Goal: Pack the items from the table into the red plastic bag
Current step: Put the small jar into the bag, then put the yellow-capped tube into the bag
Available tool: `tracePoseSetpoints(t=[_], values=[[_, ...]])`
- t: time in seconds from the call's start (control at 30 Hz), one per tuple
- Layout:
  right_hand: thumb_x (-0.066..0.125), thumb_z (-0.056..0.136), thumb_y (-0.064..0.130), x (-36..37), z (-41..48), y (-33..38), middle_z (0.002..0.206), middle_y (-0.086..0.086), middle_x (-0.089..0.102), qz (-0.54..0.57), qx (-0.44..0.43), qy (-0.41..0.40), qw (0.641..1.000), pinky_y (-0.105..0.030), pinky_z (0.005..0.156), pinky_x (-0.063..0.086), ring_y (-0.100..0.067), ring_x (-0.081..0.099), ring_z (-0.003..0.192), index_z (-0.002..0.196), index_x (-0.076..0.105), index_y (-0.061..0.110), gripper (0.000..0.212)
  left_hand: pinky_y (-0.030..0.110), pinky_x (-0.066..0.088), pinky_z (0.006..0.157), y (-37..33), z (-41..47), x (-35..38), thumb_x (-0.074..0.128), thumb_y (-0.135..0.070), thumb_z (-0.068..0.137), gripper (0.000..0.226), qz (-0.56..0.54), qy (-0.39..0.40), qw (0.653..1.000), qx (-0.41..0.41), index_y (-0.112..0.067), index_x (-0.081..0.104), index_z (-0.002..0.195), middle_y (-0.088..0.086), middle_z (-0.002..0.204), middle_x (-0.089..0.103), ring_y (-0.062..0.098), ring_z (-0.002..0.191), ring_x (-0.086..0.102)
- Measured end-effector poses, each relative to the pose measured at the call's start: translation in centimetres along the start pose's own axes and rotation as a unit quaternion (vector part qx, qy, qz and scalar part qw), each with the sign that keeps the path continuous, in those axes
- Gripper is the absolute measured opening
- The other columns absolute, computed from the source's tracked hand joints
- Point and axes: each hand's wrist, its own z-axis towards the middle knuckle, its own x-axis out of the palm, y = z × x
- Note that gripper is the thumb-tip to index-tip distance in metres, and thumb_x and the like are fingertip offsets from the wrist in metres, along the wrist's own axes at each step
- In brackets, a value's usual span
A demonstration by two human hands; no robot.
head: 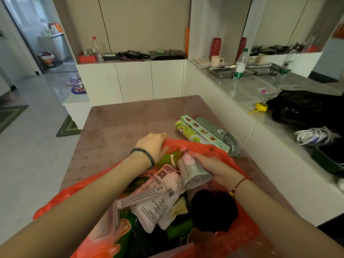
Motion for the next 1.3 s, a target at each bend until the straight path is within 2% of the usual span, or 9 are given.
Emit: tracePoseSetpoints(t=[0.3,0.4,0.63,0.7,0.77,0.9,1.0,1.13,1.3], values=[[0.041,0.095,0.039,-1.5,1.6,-0.6,0.124,-0.008,0.059,-0.27,-0.05,-0.009,0.961,-0.028,0.089,0.042,-0.023,0.055,0.113,0.125,0.053,0.014,0.042,0.024,0.047,0.078,1.3,0.6,0.2,0.051,-0.013,0.088,0.024,-0.146,-0.024,0.986,0.072,-0.013,0.061,0.11,0.009,0.101,0.069,0.022,0.091,0.063],[0.034,0.098,0.019,-2.3,1.8,-2.2,0.104,-0.01,0.065,-0.401,-0.126,-0.054,0.906,-0.025,0.074,0.047,-0.019,0.059,0.084,0.115,0.056,0.007,0.031,0.012,0.04,0.064,1.5,0.7,0.5,0.053,-0.01,0.086,0.019,-0.152,0.015,0.982,0.108,-0.013,0.064,0.101,0.003,0.087,0.067,0.011,0.073,0.056],[0.045,0.091,0.02,-3.8,-1.0,-1.5,0.115,-0.012,0.063,-0.561,-0.105,0.114,0.813,-0.028,0.084,0.041,-0.026,0.058,0.105,0.107,0.058,0.007,0.025,0.0,0.038,0.057,2.5,1.7,0.3,0.058,-0.036,0.084,0.024,-0.116,0.16,0.963,0.184,-0.017,0.067,0.094,-0.018,0.069,0.057,-0.011,0.058,0.054],[0.049,0.093,0.021,-5.2,-2.4,2.2,0.111,-0.008,0.067,-0.503,-0.145,0.199,0.828,-0.027,0.087,0.045,-0.021,0.061,0.101,0.11,0.063,0.01,0.025,-0.001,0.037,0.052,2.4,2.3,-0.5,0.053,-0.056,0.075,0.044,-0.144,0.197,0.95,0.196,-0.018,0.068,0.092,-0.024,0.064,0.057,-0.014,0.057,0.054],[0.056,0.088,0.02,-6.9,-3.1,5.9,0.098,-0.009,0.071,-0.319,-0.14,0.26,0.901,-0.028,0.077,0.054,-0.018,0.068,0.088,0.107,0.065,0.011,0.023,0.001,0.037,0.051,2.4,3.3,-1.3,0.037,-0.079,0.063,0.064,-0.181,0.187,0.95,0.172,-0.026,0.067,0.084,-0.023,0.055,0.057,-0.012,0.052,0.053],[0.058,0.084,0.004,-9.6,2.9,7.8,0.082,-0.013,0.07,-0.069,-0.174,0.07,0.98,-0.022,0.052,0.055,-0.015,0.066,0.06,0.108,0.061,0.001,0.024,0.018,0.047,0.068,1.5,8.1,-0.6,0.036,-0.076,0.071,0.043,-0.252,0.15,0.952,0.086,-0.038,0.057,0.076,-0.013,0.071,0.065,0.003,0.065,0.061],[0.068,0.08,0.012,-9.5,10.0,3.7,0.108,-0.013,0.062,-0.189,-0.136,-0.001,0.972,-0.023,0.061,0.055,-0.016,0.062,0.079,0.121,0.051,0.013,0.043,0.018,0.046,0.07,-0.7,12.5,2.5,0.041,-0.039,0.092,0.021,-0.257,0.157,0.953,0.032,-0.024,0.056,0.096,-0.002,0.095,0.062,0.009,0.073,0.058],[0.071,0.067,0.028,-7.5,15.9,-4.3,0.111,-0.012,0.058,-0.285,-0.071,0.023,0.956,-0.044,0.082,0.053,-0.028,0.061,0.095,0.119,0.04,0.023,0.061,0.036,0.044,0.098,-2.6,17.2,7.9,0.037,-0.056,0.086,0.059,-0.181,0.251,0.951,0.0,-0.017,0.046,0.13,0.002,0.126,0.055,0.023,0.11,0.055],[0.074,0.072,0.014,-6.0,17.4,-8.1,0.11,-0.004,0.056,-0.257,-0.093,0.003,0.962,-0.019,0.079,0.036,-0.022,0.054,0.109,0.127,0.043,0.009,0.063,0.042,0.04,0.104,-3.9,18.3,10.8,0.03,-0.055,0.089,0.065,-0.15,0.344,0.927,-0.002,-0.012,0.036,0.137,0.006,0.138,0.046,0.026,0.119,0.05]])
